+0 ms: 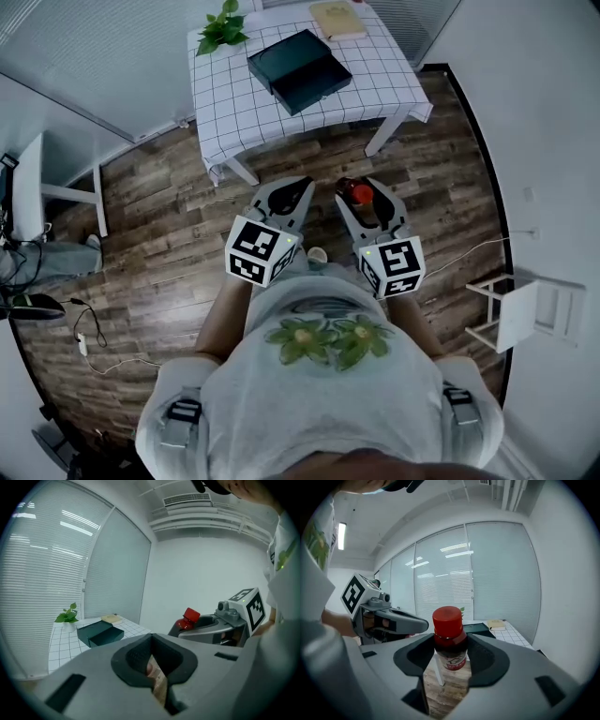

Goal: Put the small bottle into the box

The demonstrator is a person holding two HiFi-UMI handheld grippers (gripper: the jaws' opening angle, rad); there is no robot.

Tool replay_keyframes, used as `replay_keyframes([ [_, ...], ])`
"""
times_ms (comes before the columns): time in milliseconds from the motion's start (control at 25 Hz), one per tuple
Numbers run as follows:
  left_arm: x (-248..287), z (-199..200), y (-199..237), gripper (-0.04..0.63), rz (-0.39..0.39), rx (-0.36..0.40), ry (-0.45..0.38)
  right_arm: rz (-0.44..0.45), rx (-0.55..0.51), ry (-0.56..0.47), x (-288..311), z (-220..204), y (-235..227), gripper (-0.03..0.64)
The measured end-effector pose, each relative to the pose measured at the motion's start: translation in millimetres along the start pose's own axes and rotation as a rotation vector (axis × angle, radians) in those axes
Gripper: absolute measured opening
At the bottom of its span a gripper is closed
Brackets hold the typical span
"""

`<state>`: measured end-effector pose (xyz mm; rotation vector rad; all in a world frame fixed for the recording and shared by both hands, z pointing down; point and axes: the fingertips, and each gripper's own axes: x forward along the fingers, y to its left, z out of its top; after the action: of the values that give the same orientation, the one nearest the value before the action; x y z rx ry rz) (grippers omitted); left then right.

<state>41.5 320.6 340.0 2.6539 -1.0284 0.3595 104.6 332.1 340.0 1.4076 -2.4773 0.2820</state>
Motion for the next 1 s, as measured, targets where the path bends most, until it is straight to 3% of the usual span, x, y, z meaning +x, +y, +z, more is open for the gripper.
replay_keyframes([
  [440,16.7,-30.5,2.5,-0.002,0.047,-0.06,0.064,0.038,0.035,0.027,10.1,-18.0,-28.7,0.215],
  [1000,69.3,-4.7,80.8,-0.002,0.095,-0.068,0.038,0.029,0.03,0.022,74.2,3.4,-74.8,0.215],
])
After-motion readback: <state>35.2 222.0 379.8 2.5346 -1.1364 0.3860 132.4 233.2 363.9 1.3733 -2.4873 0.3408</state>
